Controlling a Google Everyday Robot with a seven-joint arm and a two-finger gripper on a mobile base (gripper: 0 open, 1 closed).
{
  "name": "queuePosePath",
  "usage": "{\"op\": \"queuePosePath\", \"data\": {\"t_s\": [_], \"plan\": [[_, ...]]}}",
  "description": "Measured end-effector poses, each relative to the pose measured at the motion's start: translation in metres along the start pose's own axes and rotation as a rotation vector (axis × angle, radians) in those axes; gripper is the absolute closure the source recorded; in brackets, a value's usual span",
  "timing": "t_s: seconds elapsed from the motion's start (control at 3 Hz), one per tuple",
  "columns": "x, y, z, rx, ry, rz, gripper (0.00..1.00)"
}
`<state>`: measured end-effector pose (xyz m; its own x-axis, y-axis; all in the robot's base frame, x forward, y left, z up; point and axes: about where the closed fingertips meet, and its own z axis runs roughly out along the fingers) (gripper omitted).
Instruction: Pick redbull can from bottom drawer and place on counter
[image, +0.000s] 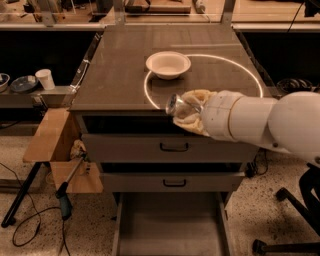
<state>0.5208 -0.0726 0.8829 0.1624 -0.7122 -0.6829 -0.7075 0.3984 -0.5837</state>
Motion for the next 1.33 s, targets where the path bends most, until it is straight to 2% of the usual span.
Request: {"op": "queuePosePath", "data": {"t_s": [0.33,1.0,1.33], "plan": [[-0.001,-0.023,0.007,0.041,0.004,-0.034,1.00],[-0.002,-0.106,0.018,0.182,0.042,-0.144,1.00],[0.013,-0.136,0.027,0.243,0.089,-0.184,1.00]]}}
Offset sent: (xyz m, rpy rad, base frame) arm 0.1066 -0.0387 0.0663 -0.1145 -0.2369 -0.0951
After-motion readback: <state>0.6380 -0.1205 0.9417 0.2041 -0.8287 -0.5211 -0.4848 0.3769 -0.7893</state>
